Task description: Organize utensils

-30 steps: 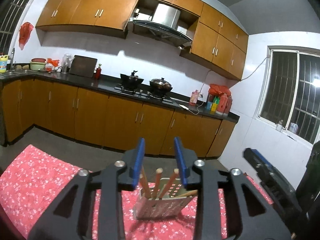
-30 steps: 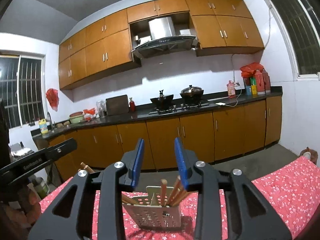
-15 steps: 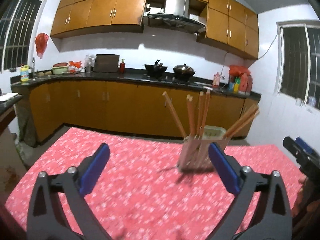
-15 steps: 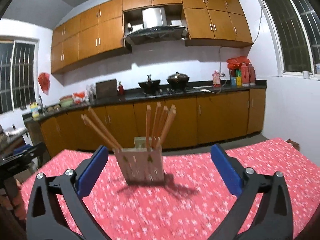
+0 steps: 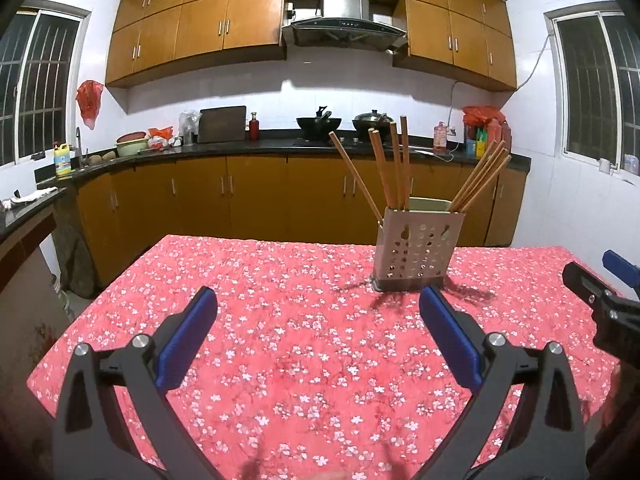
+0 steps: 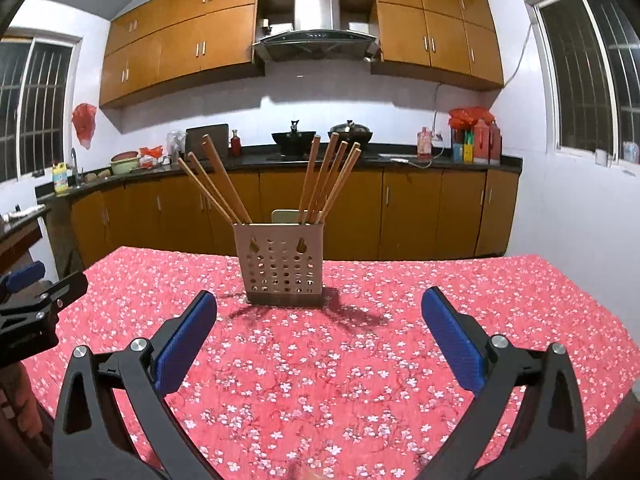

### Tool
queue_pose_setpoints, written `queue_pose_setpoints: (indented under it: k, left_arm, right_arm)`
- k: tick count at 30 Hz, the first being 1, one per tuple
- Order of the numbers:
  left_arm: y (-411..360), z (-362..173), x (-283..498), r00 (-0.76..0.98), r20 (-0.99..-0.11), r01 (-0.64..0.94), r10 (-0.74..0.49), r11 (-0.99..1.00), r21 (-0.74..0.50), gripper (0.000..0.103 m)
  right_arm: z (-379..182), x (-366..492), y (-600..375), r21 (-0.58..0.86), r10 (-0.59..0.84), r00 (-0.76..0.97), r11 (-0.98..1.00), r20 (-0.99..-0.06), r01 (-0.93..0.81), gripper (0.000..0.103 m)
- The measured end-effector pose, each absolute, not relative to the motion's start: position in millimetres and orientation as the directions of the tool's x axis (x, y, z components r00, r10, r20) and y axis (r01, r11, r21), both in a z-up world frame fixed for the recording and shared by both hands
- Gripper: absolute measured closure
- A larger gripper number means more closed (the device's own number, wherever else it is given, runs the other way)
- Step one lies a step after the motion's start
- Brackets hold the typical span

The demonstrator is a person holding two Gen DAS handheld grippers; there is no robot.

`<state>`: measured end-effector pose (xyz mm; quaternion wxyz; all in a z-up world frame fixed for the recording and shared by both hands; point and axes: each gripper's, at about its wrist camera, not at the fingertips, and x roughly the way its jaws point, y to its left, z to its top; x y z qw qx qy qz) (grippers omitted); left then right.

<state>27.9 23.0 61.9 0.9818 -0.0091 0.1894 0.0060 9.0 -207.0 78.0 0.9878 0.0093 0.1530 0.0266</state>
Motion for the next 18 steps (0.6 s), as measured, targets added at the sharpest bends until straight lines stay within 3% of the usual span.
queue_pose_setpoints:
  k: [18]
  left_arm:
    - [14,47,27,0.92,-0.392,-0.007,0.006,1.0,-0.002,0.004]
  right_arm:
    - [59,8,-210,0.056,0.059,0.94,0.997,-0.336,-0.043,0.002]
